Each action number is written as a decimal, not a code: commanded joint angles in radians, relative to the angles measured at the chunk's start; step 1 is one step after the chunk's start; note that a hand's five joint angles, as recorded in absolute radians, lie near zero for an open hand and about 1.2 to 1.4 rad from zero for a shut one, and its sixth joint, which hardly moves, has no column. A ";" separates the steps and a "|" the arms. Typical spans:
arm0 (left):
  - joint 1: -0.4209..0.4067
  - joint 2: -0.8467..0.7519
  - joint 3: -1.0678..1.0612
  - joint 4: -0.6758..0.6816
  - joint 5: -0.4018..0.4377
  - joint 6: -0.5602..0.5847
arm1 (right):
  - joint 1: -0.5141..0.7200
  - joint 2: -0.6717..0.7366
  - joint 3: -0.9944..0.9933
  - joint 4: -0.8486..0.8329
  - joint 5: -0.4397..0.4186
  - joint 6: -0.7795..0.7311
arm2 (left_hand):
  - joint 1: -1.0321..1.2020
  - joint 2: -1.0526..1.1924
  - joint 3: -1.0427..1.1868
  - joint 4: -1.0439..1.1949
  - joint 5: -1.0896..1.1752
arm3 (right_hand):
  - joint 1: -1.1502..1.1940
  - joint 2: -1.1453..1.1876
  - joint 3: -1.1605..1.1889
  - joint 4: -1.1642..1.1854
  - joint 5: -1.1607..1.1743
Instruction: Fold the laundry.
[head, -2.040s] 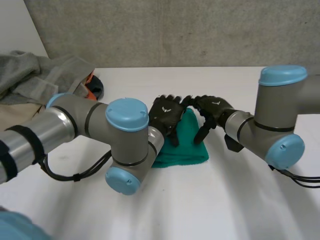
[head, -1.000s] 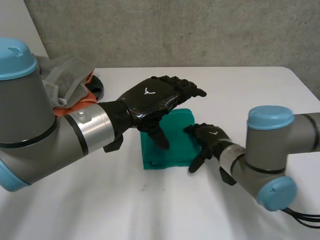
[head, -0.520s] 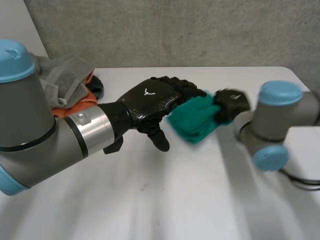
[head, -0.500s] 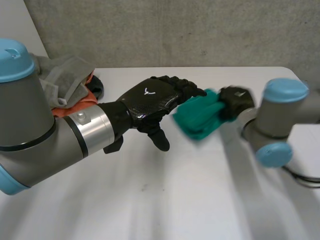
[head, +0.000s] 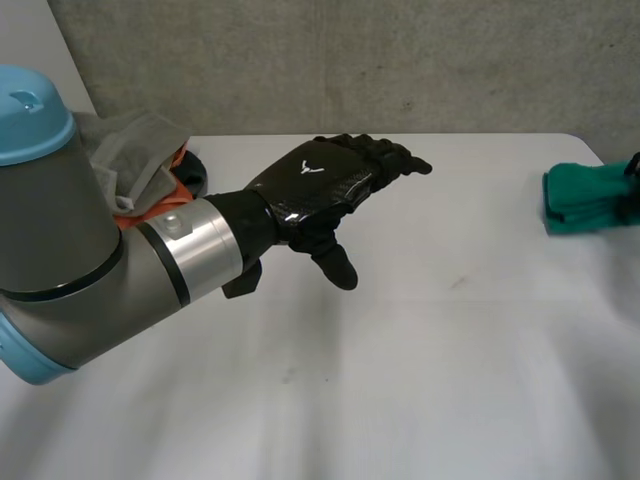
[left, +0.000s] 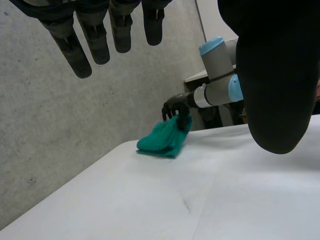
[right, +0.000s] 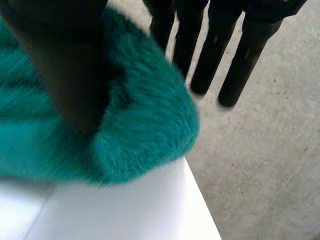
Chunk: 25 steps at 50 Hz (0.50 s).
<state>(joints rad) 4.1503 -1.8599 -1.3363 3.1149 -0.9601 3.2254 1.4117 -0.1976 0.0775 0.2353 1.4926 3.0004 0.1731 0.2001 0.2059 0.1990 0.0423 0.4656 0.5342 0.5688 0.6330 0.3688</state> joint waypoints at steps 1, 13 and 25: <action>-0.005 -0.005 0.003 -0.001 0.000 0.001 | -0.039 -0.013 0.022 -0.010 0.112 -0.063 | 0.023 -0.004 -0.010 -0.003 -0.021 | -0.291 -0.360 -0.394 -0.458 -0.369; -0.004 -0.001 0.012 0.004 -0.018 -0.006 | -0.043 -0.132 0.080 -0.149 0.170 -0.302 | 0.023 -0.004 -0.010 -0.003 -0.021 | -0.291 -0.360 -0.394 -0.458 -0.369; 0.175 -0.010 0.187 0.119 -0.451 -0.073 | 0.179 -0.459 0.462 -0.182 -0.126 -0.124 | 0.032 0.005 -0.001 0.006 -0.012 | -0.291 -0.360 -0.394 -0.458 -0.369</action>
<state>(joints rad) 4.1933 -1.8552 -1.2434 3.1712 -1.1976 3.1609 1.5095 -0.5135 0.3408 0.0561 1.5176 2.8090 0.1736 0.2001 0.2059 0.1990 0.0423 0.2232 0.2107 0.2106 0.2112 0.0427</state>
